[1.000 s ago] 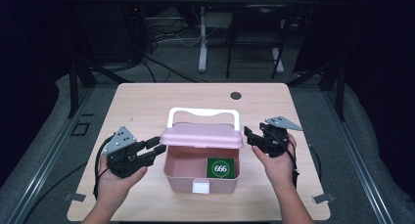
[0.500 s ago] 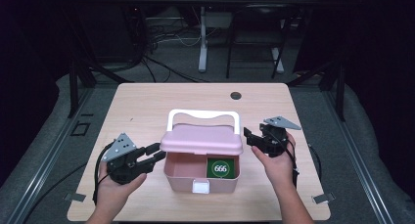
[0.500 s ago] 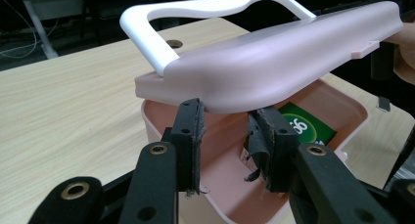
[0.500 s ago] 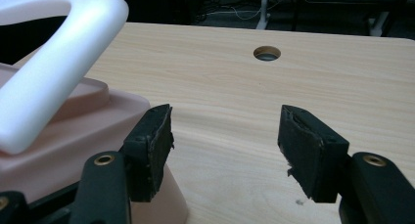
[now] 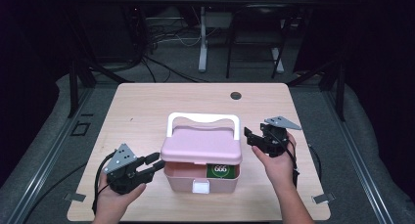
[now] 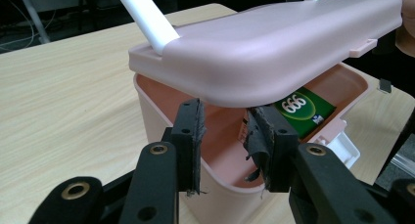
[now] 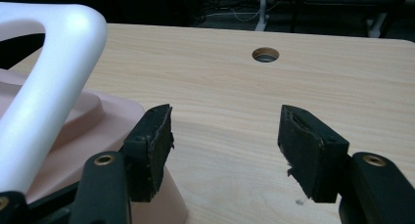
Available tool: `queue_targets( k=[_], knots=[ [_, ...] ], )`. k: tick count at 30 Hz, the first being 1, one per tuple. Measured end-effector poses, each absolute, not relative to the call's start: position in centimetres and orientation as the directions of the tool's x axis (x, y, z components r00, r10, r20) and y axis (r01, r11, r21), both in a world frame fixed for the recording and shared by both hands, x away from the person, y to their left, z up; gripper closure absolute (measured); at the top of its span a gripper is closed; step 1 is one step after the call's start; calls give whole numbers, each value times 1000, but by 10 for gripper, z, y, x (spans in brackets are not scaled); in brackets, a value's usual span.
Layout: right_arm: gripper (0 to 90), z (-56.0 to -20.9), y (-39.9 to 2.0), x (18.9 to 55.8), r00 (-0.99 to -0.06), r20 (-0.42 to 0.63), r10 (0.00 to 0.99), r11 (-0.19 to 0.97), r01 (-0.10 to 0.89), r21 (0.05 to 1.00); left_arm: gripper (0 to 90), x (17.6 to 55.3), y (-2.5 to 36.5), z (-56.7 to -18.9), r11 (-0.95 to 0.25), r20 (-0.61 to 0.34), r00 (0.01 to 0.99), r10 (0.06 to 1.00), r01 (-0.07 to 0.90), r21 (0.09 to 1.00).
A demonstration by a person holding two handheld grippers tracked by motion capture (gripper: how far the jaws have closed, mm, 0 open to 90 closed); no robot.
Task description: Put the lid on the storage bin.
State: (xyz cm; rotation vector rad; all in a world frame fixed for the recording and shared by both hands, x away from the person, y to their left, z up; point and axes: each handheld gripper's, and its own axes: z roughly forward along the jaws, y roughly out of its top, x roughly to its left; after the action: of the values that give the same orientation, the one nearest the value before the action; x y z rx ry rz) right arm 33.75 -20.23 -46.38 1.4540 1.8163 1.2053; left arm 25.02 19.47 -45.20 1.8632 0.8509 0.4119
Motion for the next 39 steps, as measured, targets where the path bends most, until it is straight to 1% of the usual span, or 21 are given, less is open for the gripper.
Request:
queue_targets(
  k=[19,26,33,35,39],
  knots=[
    [375,-465,-205,338,-284,135,949,23,491,871,662,242,201,-483,-256,-132,684,717,435,863],
    [375,-465,-205,338,-284,136,949,21,489,872,662,241,206,-489,-259,-139,675,724,453,853],
    [377,-465,-205,338,-286,135,949,20,482,876,652,243,214,-489,-229,-150,654,742,457,859],
    [377,-464,-205,337,-285,135,949,20,481,877,645,245,217,-492,-217,-155,643,750,461,860],
    [379,-464,-206,337,-285,135,949,18,478,878,600,247,221,-496,-197,-155,612,775,468,862]
  ],
)
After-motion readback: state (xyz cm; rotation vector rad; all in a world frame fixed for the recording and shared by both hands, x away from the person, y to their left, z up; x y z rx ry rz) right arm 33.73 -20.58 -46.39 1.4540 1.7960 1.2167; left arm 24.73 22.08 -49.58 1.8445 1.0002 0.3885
